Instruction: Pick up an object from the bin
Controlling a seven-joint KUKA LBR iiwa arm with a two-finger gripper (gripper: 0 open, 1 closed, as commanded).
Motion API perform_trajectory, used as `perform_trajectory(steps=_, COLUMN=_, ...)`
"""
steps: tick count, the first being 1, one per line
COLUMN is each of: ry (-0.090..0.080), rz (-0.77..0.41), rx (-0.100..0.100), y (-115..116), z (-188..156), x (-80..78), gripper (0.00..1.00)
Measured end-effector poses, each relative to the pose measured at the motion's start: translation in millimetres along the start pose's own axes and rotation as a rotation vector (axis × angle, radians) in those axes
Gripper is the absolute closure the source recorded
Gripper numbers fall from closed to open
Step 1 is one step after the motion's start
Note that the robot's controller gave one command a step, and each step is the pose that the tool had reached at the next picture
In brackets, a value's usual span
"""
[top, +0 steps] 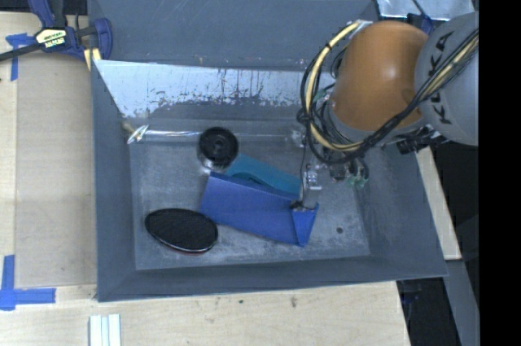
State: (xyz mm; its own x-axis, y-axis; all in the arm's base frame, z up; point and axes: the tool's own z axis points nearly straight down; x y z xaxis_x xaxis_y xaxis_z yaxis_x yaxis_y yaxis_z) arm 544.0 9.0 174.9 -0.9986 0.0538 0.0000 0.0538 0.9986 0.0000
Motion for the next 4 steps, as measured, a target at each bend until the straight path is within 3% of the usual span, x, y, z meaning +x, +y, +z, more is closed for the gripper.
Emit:
perform_trajectory(steps=1, ry=-0.012, rz=0.021, rx=0.001, y=28.9, z=-1.6, x=0.4, gripper=0.00)
perform_trajectory(steps=2, ry=-0.010, rz=0.046, rx=-0.005, y=40.6, z=40.2, x=-6.7, gripper=0.00)
perform_trajectory(steps=3, ry=-0.010, rz=0.049, rx=-0.004, y=35.4, z=90.4, x=-21.6, gripper=0.00)
perform_trajectory(steps=4, ry=-0.014, rz=0.047, rx=-0.005, y=35.8, z=83.5, x=-21.2, gripper=1.00)
